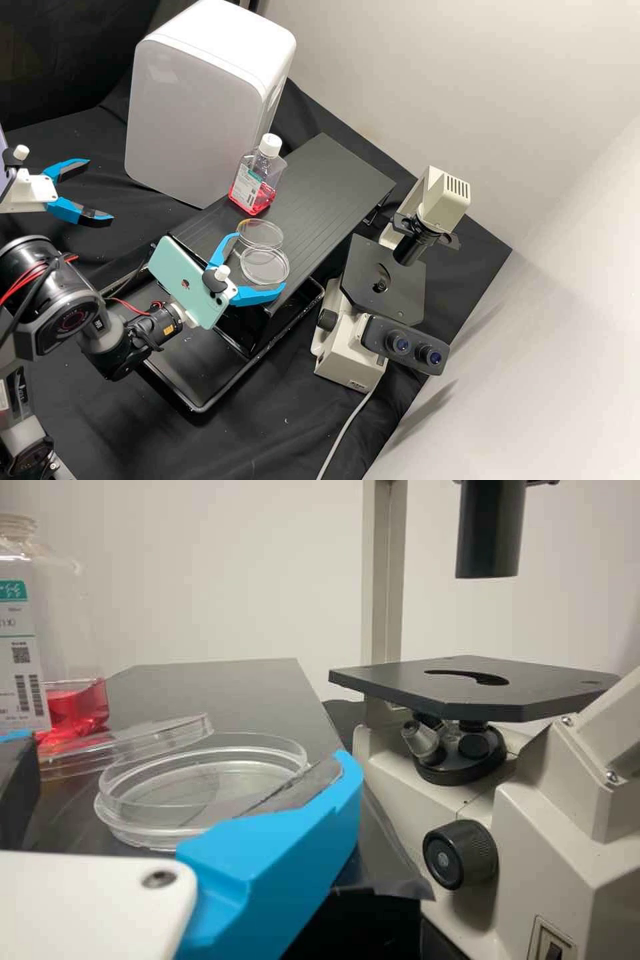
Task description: Place the lid on the petri dish
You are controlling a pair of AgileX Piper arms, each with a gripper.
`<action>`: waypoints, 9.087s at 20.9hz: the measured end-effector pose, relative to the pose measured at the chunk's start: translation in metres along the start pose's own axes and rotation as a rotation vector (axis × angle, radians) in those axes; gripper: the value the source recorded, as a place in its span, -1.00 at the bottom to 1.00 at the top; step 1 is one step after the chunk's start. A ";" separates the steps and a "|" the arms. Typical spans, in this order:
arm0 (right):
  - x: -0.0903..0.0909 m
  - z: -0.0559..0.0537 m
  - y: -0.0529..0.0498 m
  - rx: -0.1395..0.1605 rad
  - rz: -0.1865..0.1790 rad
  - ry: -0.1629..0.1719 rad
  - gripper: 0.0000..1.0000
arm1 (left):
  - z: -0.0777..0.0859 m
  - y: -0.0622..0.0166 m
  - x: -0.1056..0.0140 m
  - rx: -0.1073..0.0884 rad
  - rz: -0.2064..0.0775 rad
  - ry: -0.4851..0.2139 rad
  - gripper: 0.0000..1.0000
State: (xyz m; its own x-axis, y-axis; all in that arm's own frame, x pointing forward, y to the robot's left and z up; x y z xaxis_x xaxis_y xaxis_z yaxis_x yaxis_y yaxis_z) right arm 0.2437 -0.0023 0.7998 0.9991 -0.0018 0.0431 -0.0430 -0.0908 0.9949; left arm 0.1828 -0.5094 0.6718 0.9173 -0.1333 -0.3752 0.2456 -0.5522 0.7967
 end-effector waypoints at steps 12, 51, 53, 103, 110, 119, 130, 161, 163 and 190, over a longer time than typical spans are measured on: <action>-0.013 -0.006 0.026 -0.030 0.058 -0.001 1.00 | 0.000 0.0000 0.000 0.000 0.000 0.000 1.00; 0.012 -0.029 -0.004 -0.143 -0.050 0.028 1.00 | 0.000 0.0000 0.000 0.000 0.000 0.000 1.00; 0.011 -0.031 -0.001 -0.142 -0.041 0.034 1.00 | 0.000 0.0000 0.000 0.000 0.000 0.000 1.00; 0.049 -0.038 -0.014 -0.204 -0.056 0.024 -1.00 | 0.000 0.0002 0.001 -0.001 0.001 -0.001 1.00; 0.049 -0.037 -0.013 -0.204 -0.054 0.023 -1.00 | 0.000 0.0002 0.001 -0.001 0.001 -0.001 1.00; 0.041 -0.034 -0.010 -0.206 -0.052 0.011 -1.00 | 0.001 -0.0025 0.004 0.005 -0.007 0.006 1.00; 0.001 -0.027 0.011 -0.205 0.010 -0.015 -1.00 | 0.000 -0.0025 0.004 0.003 -0.006 0.010 1.00; -0.013 -0.023 0.013 -0.153 0.021 -0.007 -1.00 | 0.000 -0.0025 0.004 0.003 -0.006 0.010 1.00; -0.013 -0.023 0.013 -0.149 0.021 -0.007 -1.00 | 0.000 -0.0025 0.004 0.003 -0.006 0.010 1.00; -0.013 -0.008 0.027 -0.120 0.071 -0.061 1.00 | 0.000 -0.0025 0.004 0.003 -0.006 0.010 1.00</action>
State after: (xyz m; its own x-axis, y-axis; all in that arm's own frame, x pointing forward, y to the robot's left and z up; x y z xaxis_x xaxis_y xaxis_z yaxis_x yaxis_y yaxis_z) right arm 0.2298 0.0036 0.8268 0.9916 -0.0647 0.1118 -0.1099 0.0314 0.9934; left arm 0.1853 -0.5089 0.6682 0.9188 -0.1219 -0.3755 0.2503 -0.5555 0.7929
